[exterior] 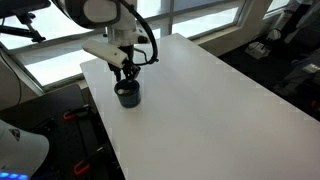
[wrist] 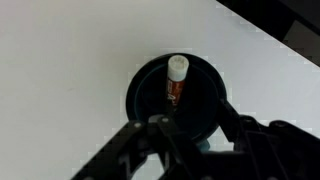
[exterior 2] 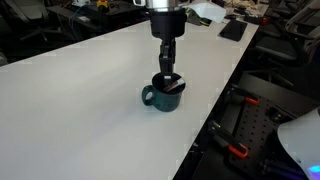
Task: Remove the marker from the mug
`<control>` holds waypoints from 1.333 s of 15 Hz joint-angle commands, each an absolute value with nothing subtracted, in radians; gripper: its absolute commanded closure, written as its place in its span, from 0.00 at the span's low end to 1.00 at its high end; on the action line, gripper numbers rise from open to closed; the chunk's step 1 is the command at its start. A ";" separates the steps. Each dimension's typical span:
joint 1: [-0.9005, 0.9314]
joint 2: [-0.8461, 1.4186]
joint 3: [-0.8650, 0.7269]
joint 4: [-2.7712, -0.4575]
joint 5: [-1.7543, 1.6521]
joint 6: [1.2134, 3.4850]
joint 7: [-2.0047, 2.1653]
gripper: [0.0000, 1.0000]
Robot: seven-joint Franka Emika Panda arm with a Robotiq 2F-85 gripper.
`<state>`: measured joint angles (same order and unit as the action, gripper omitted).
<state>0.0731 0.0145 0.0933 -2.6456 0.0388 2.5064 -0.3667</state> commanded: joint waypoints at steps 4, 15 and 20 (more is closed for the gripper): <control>0.070 0.041 0.086 -2.646 0.053 2.507 -0.359 0.56; 0.042 0.092 0.080 -2.636 0.050 2.505 -0.355 0.67; 0.033 0.102 0.081 -2.635 0.052 2.504 -0.356 0.96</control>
<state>0.0356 0.0945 0.0813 -2.6402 0.0389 2.5067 -0.3657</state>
